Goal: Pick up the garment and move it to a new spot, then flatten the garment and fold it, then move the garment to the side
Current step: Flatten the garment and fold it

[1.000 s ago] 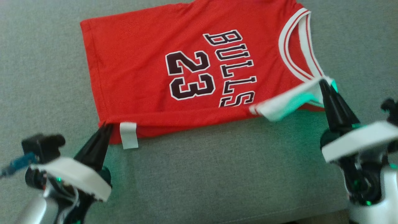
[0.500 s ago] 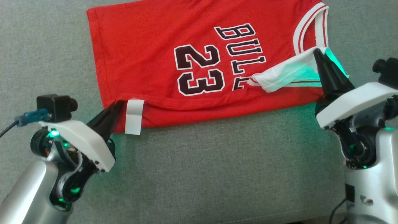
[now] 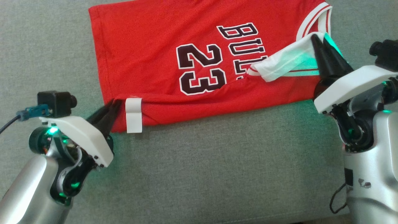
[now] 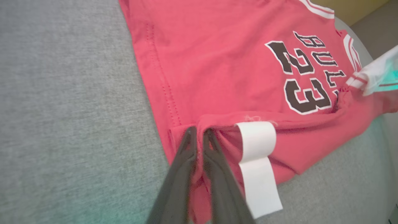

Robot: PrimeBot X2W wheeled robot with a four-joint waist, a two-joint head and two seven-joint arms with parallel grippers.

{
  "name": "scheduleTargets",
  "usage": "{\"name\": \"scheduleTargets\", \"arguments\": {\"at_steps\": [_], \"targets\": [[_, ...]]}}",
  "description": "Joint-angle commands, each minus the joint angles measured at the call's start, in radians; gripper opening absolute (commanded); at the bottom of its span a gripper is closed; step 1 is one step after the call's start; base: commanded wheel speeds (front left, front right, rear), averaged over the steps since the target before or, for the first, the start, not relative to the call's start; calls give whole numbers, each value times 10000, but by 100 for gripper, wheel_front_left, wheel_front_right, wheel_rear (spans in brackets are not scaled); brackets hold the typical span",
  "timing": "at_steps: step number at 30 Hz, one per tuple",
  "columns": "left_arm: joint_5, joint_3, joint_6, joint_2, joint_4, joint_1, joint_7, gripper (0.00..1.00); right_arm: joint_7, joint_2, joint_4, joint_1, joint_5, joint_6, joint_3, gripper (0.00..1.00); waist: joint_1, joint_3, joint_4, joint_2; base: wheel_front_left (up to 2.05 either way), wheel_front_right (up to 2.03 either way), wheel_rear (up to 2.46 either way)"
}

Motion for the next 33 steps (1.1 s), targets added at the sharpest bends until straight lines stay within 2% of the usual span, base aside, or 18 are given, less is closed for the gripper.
{"name": "scheduleTargets", "arguments": {"at_steps": [1,8,16,19,25,33], "targets": [[-13,558,89,194,-194,-414,-163,100,-108,-47,-383,-165,-110,77,194,100,0,-39,21,0,0,0,0],[-143,983,390,26,-238,106,-829,100,-539,-292,-1066,573,-548,77,0,100,0,-247,-62,0,0,0,0],[-136,1165,702,80,-880,1352,-1281,100,-294,-1024,-1797,2040,-1381,77,-337,100,0,-117,-65,0,0,0,0],[-95,1117,717,75,-897,1341,-1285,100,-237,-1219,-1731,2204,-1774,77,-491,100,0,-23,-47,0,0,0,0],[-92,896,722,-13,-817,1116,-1076,100,-39,-1169,-1316,2099,-2142,77,-598,100,0,45,-86,0,0,0,0],[-63,605,723,174,-709,1176,-592,100,213,-1150,-673,1849,-2510,77,-548,100,0,142,-144,0,0,0,0]]}}
